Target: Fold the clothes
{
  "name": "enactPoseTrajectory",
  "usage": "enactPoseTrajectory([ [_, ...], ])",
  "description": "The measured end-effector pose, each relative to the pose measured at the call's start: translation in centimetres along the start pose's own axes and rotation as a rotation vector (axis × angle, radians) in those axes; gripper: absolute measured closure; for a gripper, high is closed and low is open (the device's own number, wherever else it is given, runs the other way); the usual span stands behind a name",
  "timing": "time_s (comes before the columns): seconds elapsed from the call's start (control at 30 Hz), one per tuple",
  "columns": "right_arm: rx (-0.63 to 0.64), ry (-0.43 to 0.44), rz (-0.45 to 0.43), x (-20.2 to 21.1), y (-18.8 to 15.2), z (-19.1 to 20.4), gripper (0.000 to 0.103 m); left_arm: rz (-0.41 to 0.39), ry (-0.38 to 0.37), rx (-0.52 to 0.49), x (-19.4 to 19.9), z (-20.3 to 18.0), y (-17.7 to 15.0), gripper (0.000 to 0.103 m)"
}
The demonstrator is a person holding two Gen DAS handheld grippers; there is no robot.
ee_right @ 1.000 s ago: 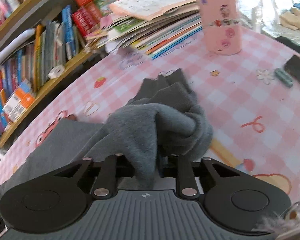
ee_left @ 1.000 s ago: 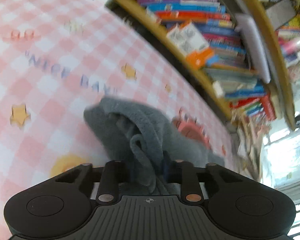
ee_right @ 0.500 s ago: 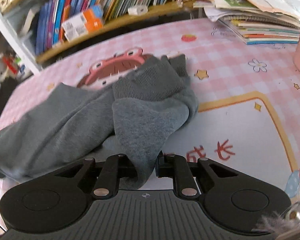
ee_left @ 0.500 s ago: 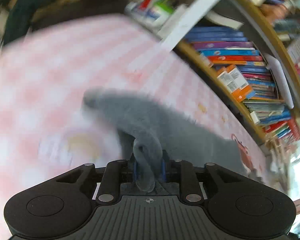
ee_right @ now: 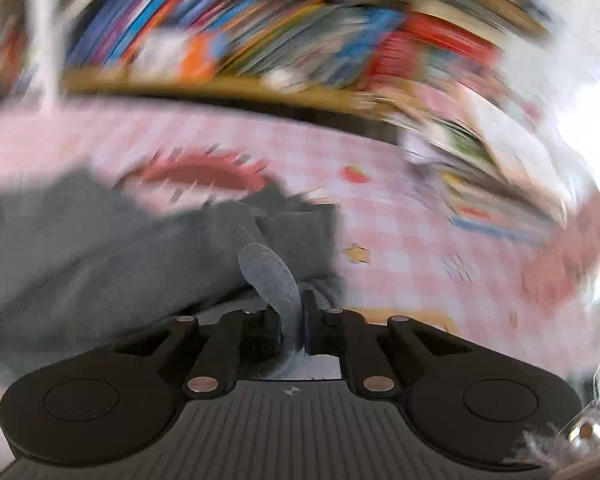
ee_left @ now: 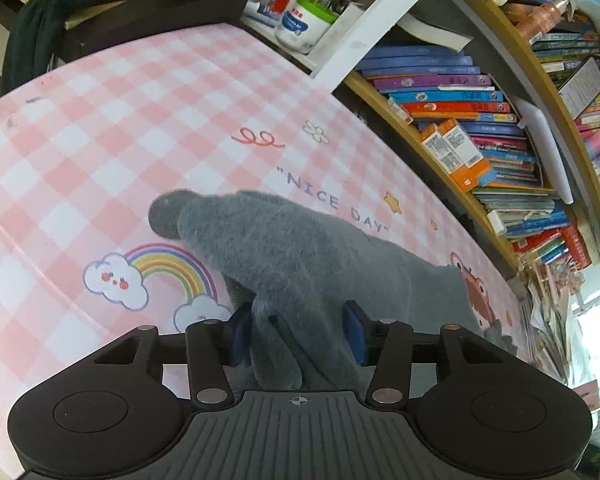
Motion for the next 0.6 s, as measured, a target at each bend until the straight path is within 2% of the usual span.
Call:
enactPoseTrajectory([
  [0.03, -0.122, 0.004, 0.019, 0.2, -0.2, -2.0, 0.091, -0.005, -0.001, 0.005, 0.2, 0.1, 0.1, 0.054],
  [0.1, -0.334, -0.028, 0.129, -0.7, -2.2, -5.8, 0.081, -0.01, -0.001, 0.023, 0.4, 0.6, 0.2, 0.053],
  [0.17, -0.432, -0.102, 0.246, -1.9, -4.5, -8.4, 0.08, -0.013, -0.001, 0.044, 0.4, 1.0, 0.3, 0.052],
  [0.2, -0.448, -0.139, 0.277, -2.1, -5.3, -9.3, 0.073, -0.017, 0.0, 0.054, 0.4, 1.1, 0.4, 0.052],
  [0.23, -0.446, -0.163, 0.268, -1.8, -5.4, -9.6, 0.065, -0.019, 0.0, 0.06, 0.4, 1.2, 0.5, 0.052],
  [0.33, -0.399, -0.227, 0.167, -0.6, -3.8, -9.5, 0.062, -0.026, -0.002, 0.076, 0.2, 1.1, 0.9, 0.052],
  [0.4, -0.346, -0.177, 0.081, 0.0, -1.7, -7.7, 0.061, -0.03, -0.012, 0.107, -0.1, 1.0, 1.3, 0.052],
  [0.47, -0.303, -0.045, 0.048, 0.4, 0.5, -4.9, 0.059, -0.035, -0.027, 0.136, -0.3, 1.0, 1.6, 0.052],
  [0.6, -0.245, 0.239, 0.135, -1.3, 3.2, 1.5, 0.057, -0.043, -0.042, 0.163, -0.5, 0.9, 2.1, 0.052],
])
Point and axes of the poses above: each gripper's, at about its wrist camera, not at the fingertips, and x roughly against the way its jaws point, z to its left, y to its top, the point moved 4 cm from there along -x, roughly the way its jaws point, and after that the axes turned 5 degrees about -y, right-handed, at the moved point
